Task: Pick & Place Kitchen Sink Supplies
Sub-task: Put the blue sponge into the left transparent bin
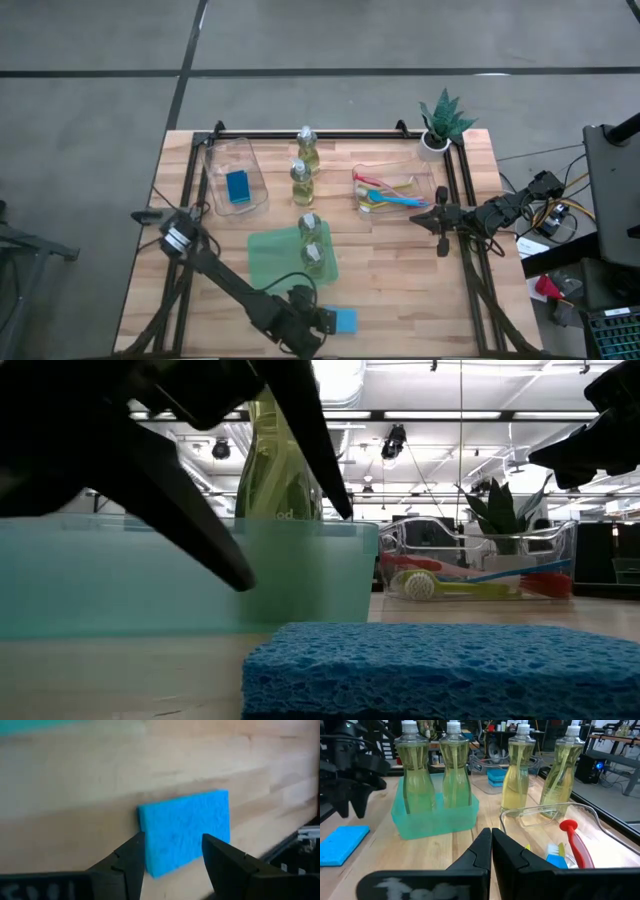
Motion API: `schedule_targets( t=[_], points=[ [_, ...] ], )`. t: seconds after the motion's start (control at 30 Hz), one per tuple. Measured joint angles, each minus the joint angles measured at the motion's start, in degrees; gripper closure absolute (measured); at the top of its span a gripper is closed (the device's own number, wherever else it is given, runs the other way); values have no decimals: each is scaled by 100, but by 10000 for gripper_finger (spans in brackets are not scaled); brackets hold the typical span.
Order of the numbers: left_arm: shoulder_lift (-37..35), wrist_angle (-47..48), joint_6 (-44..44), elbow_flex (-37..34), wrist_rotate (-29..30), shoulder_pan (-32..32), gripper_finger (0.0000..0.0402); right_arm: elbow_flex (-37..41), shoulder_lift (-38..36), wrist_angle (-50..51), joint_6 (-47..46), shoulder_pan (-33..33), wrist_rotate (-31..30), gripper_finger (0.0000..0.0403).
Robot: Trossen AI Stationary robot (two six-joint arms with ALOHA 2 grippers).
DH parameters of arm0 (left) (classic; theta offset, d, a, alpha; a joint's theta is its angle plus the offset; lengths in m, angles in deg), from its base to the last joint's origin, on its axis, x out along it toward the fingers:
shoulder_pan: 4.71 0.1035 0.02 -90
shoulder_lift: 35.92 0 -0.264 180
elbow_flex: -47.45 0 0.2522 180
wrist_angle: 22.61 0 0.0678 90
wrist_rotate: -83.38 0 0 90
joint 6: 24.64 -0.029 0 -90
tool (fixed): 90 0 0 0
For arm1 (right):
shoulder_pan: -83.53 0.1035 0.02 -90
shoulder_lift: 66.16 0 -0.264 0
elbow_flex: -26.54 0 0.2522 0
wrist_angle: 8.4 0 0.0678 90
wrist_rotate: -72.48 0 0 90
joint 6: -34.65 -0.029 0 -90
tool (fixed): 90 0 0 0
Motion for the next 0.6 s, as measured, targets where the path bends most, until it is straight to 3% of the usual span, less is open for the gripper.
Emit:
schedule_targets(
  t=[0.2,0.37,0.6],
  points=[
    [200,-149,-115,0,104,90,228,0,0,2,0,1,0,394],
    [346,-364,-212,0,-434,90,233,0,0,0,0,-1,0,394],
    [405,-326,-327,0,-502,118,246,0,2,0,0,0,0,394]
  ],
)
